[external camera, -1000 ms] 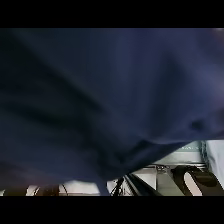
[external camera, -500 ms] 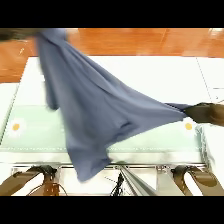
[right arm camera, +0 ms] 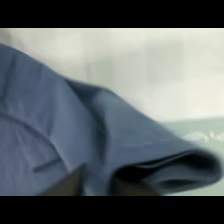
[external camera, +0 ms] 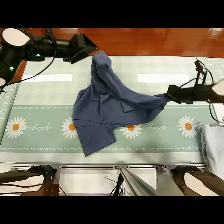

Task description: Fold the shirts.

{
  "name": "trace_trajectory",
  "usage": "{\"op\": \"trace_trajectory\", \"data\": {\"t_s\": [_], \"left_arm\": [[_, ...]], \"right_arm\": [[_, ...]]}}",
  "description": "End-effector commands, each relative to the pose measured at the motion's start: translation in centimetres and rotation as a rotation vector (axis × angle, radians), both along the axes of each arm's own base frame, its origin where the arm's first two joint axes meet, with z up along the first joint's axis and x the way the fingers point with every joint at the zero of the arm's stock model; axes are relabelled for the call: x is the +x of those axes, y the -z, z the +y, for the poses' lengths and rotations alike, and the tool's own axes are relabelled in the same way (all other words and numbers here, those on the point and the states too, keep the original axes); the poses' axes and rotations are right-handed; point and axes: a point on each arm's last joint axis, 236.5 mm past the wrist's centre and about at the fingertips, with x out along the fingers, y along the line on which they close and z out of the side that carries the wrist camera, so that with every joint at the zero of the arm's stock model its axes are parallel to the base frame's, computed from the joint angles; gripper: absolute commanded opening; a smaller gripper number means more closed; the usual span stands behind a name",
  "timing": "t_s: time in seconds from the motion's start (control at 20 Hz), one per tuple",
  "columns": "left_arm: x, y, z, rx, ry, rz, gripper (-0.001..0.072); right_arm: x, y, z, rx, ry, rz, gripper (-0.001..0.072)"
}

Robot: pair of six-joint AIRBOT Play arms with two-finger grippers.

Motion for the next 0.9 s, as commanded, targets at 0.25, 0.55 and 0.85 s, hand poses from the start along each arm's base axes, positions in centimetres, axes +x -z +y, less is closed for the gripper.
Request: {"op": "trace_trajectory", "data": {"t_s": [0.25,0.55,0.85], "left_arm": [[-11.2,8.8,14.0,0.318,0.096,0.481,0.0705],[-19.7,17.1,17.8,0.263,-0.138,0.661,0.0705],[-27.3,21.9,17.4,0.203,-0.167,0.85,0.0704]], "right_arm": [[0.7,-0.6,-7.5,-0.12,-0.05,0.081,0.063],[-8.5,5.2,-7.6,-0.068,0.042,0.194,0.063],[-13.0,5.9,-3.1,0.051,0.013,0.156,0.063]]}}
